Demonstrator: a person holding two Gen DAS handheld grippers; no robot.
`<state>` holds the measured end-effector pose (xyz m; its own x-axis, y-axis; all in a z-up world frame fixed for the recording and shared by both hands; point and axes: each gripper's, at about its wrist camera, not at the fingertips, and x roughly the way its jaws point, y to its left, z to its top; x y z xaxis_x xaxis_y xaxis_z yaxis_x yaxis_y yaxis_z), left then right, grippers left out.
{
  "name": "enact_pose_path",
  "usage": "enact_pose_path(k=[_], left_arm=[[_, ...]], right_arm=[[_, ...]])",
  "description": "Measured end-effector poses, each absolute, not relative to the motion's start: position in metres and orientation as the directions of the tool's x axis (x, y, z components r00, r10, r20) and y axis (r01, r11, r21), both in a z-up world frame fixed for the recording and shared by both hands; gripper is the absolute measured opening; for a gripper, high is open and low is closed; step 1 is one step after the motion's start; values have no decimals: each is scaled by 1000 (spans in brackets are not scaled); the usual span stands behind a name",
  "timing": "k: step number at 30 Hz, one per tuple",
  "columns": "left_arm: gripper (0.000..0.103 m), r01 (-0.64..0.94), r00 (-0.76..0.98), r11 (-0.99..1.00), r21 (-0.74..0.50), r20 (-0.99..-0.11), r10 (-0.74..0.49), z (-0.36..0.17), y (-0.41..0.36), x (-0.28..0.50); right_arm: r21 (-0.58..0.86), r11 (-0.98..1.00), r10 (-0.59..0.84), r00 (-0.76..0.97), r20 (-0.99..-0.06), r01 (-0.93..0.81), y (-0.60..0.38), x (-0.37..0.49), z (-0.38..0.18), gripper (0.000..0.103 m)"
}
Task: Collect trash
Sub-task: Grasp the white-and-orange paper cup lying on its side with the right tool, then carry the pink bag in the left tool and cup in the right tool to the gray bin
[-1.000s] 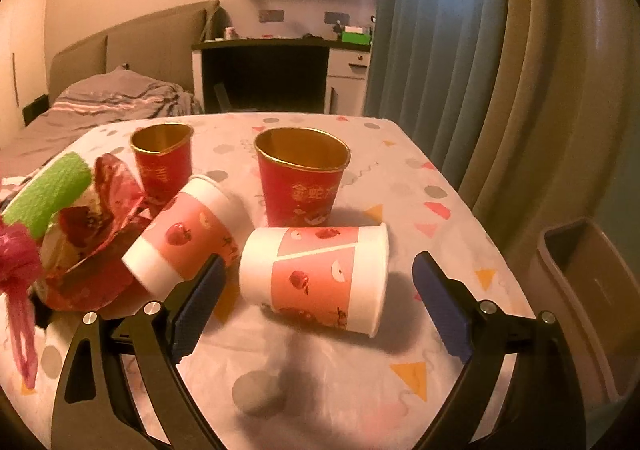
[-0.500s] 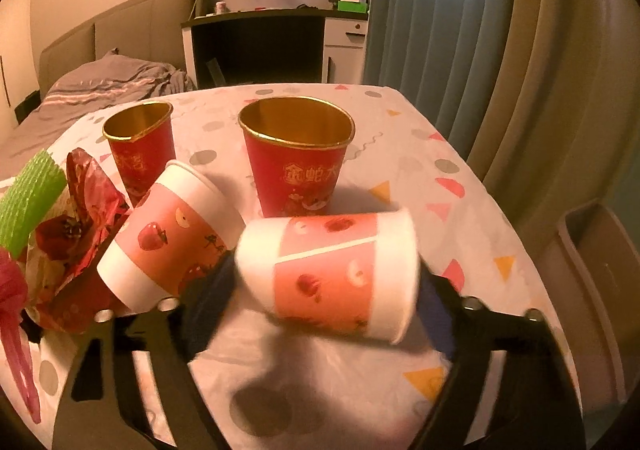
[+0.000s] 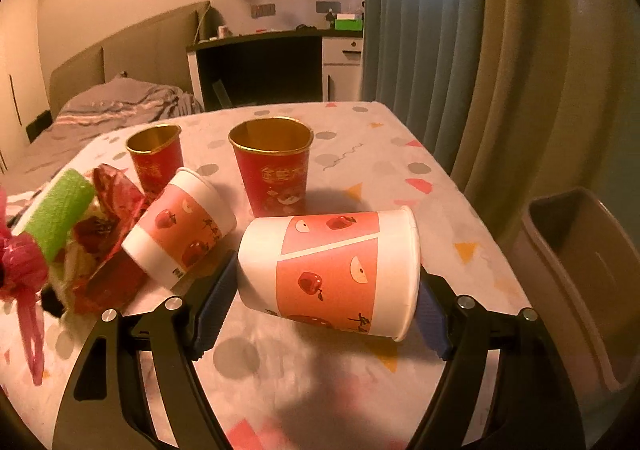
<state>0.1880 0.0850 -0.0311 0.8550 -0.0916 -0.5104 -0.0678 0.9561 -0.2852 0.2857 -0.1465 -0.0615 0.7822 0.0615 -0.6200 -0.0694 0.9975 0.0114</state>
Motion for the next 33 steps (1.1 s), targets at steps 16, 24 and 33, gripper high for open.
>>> enact_pose_path(k=[16,24,33], left_arm=[[25,-29,883,963,-267,-458,-100,-2,52,150],[25,58,880,974,-218,-449,-153,7,-1,152],[25,186,860,964,-191,-442,-253,9,-71,167]], right_arm=[[64,992,128,865,-486,-110,-197,206,-15,76],[60,994,105,894,-435,-87,-233,177,-4,76],[68,998,22,920,-390,5,-290,159,2,76]])
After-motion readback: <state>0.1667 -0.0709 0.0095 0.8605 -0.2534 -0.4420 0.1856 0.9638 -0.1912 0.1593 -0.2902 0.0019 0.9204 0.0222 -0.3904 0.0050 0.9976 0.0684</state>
